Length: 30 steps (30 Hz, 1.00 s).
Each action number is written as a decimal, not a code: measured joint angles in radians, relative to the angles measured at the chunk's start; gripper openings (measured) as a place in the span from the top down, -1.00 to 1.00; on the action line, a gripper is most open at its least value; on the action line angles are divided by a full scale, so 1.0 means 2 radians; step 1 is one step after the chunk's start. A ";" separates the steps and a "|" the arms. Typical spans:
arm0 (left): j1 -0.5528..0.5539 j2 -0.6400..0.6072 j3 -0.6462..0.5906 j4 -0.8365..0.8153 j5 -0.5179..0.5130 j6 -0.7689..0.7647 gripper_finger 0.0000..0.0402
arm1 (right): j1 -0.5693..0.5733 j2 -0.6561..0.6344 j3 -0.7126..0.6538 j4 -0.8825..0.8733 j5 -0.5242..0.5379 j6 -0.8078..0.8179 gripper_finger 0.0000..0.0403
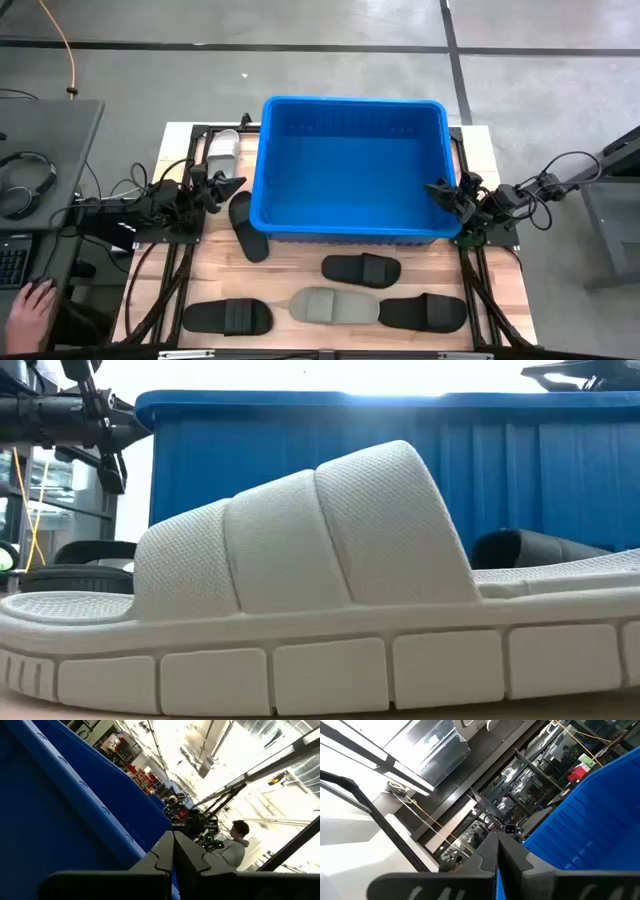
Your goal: Pick and place slides into bin
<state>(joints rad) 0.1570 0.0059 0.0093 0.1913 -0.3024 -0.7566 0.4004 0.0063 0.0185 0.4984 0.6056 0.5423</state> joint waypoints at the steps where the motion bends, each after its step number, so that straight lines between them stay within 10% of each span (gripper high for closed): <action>1: 0.000 0.000 0.000 0.000 0.000 0.000 1.00 | 0.000 0.000 0.000 0.000 0.000 0.000 1.00; 16: 0.000 0.000 0.009 0.032 -0.029 -0.042 1.00 | 0.000 0.000 0.000 0.000 0.000 0.000 1.00; 30: 0.000 0.043 0.147 0.057 -0.114 0.119 1.00 | 0.000 0.000 0.000 -0.001 0.000 0.000 1.00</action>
<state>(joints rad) 0.1571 0.0919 0.3040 0.3050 -0.5296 -0.5193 0.4001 0.0063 0.0189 0.4969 0.6048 0.5423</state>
